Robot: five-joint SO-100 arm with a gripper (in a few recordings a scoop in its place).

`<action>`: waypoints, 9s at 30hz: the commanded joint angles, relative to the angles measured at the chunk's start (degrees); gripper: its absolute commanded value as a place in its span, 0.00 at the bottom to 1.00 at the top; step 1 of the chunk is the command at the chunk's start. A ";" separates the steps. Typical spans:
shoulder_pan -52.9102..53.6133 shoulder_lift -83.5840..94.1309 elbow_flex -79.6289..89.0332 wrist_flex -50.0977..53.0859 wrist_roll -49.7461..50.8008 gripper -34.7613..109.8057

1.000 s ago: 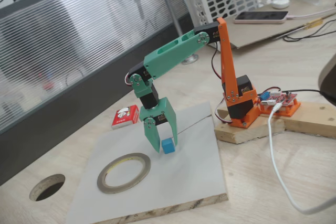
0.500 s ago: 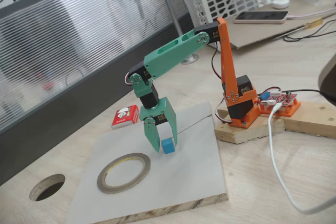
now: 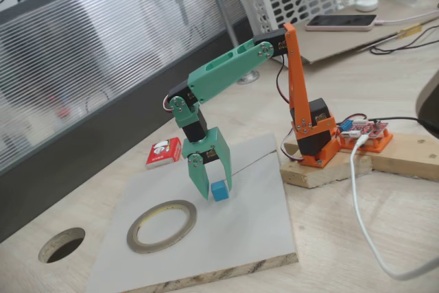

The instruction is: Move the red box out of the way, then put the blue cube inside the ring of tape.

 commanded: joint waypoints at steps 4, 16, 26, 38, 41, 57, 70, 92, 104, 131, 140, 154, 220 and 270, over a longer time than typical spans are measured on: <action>-1.41 -7.21 -1.14 0.35 0.62 0.48; -1.32 -7.21 -1.32 0.44 0.70 0.48; -0.88 -3.87 -6.50 0.18 0.70 0.29; -0.97 -3.60 -8.44 0.18 0.35 0.26; -0.88 -2.11 -11.51 0.26 0.26 0.26; -1.41 2.20 -16.87 0.26 0.18 0.26; -1.49 -12.04 -34.89 0.97 0.18 0.26; -9.32 -28.04 -52.12 0.35 0.18 0.26; -9.32 -31.38 -52.21 0.35 0.18 0.26; -9.32 -31.38 -51.77 0.35 0.26 0.26; -9.32 -31.38 -51.50 1.05 0.35 0.27; -9.32 -31.38 -51.42 1.23 0.70 0.49; 8.00 24.61 4.48 1.05 0.26 0.24; 14.59 47.20 38.06 0.53 0.70 0.24</action>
